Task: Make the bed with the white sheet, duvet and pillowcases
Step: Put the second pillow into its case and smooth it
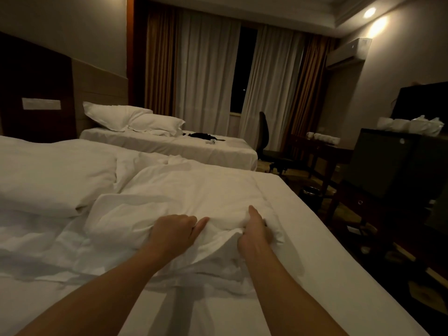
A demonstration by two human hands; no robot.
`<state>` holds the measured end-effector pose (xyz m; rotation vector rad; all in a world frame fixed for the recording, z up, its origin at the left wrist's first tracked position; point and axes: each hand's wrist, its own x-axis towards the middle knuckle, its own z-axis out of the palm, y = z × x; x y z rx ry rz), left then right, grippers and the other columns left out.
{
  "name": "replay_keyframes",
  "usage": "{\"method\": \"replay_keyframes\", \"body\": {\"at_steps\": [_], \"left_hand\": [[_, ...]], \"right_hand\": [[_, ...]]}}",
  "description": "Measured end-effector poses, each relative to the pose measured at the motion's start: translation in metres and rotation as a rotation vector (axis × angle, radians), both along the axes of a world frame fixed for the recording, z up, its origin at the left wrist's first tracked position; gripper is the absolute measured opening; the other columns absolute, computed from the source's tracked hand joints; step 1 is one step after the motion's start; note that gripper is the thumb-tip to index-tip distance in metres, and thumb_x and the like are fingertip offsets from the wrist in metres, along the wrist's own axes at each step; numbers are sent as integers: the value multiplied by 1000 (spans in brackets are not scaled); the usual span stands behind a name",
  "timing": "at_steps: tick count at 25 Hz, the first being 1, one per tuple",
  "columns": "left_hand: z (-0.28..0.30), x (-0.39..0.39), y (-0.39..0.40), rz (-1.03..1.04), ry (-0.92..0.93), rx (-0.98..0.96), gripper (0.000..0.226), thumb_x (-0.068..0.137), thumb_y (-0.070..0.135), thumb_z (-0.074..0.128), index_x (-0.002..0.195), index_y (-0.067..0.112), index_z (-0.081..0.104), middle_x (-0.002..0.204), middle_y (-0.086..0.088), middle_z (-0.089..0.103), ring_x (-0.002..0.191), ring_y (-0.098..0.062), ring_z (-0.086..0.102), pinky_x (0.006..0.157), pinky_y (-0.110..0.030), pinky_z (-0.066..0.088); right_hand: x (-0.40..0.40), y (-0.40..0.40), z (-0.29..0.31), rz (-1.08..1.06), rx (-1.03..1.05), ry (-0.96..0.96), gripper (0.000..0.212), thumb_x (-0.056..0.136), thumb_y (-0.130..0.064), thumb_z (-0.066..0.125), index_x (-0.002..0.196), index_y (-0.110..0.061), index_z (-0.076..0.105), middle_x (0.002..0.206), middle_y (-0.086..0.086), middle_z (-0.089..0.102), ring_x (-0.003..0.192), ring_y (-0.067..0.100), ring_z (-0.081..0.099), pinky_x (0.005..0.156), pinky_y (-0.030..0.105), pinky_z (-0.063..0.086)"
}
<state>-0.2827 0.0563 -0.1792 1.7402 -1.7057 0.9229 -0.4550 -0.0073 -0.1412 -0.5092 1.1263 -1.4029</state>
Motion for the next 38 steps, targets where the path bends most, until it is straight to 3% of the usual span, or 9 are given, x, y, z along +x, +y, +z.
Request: {"method": "replay_keyframes", "body": {"at_steps": [4,8,14,19,22,29,33,35,38], "left_hand": [[17,4,3,17,124,-56,69,101,61,20,52,22,50,44,2,51,36,-20,49,43,-23,33],[23,9,-4,0,26,20,72,99,69,15,51,25,46,44,4,48,35,-15,42,42,-21,29],[-25,-10,-8,-56,-6,23,54,95,56,42,55,19,50,50,-4,53,46,-30,55,44,-31,36],[-14,-23,-5,-110,-37,-31,42,99,46,41,69,20,51,66,-2,54,61,-27,52,56,-35,38],[-18,-27,-9,-69,7,19,50,100,47,36,60,20,51,56,-3,55,51,-29,54,48,-34,38],[-3,-18,-3,-7,50,-16,63,98,47,32,48,15,52,43,-4,53,35,-32,52,38,-27,37],[10,0,1,-53,73,-111,70,105,54,19,50,19,44,43,-1,47,34,-27,47,38,-26,31],[10,14,4,-51,51,-103,69,104,57,17,53,20,45,47,0,47,37,-26,47,41,-27,26],[-5,20,5,-65,-29,-58,59,104,53,27,60,20,48,54,0,50,45,-28,50,44,-32,34]], "right_hand": [[6,-9,50,-9,-190,6,29,84,-6,72,112,-4,66,102,11,68,88,30,67,68,36,58],[-18,-26,-1,6,-291,312,35,89,-20,74,116,2,70,115,14,70,101,29,65,95,46,54],[-48,-9,-66,-17,-266,511,44,92,-46,68,115,-8,70,112,6,69,104,25,63,99,42,51],[-49,25,-81,-153,-331,773,61,81,-66,64,100,-8,70,110,12,59,103,28,56,95,36,47],[-34,34,-72,-10,-132,714,91,67,-90,48,108,-11,70,113,12,68,108,31,62,97,46,50],[-13,8,-5,-30,-71,192,82,73,-62,79,131,-7,59,126,9,64,112,33,62,97,50,53],[-6,-6,23,-64,-330,358,30,90,-39,72,79,-12,66,89,1,71,85,23,65,77,33,53],[-10,-7,-2,-52,-319,428,38,90,-47,69,77,-11,66,89,5,72,89,29,67,80,38,56],[-15,2,-46,107,-142,157,84,62,-77,76,122,-20,65,120,2,68,108,28,64,96,49,54]]}}
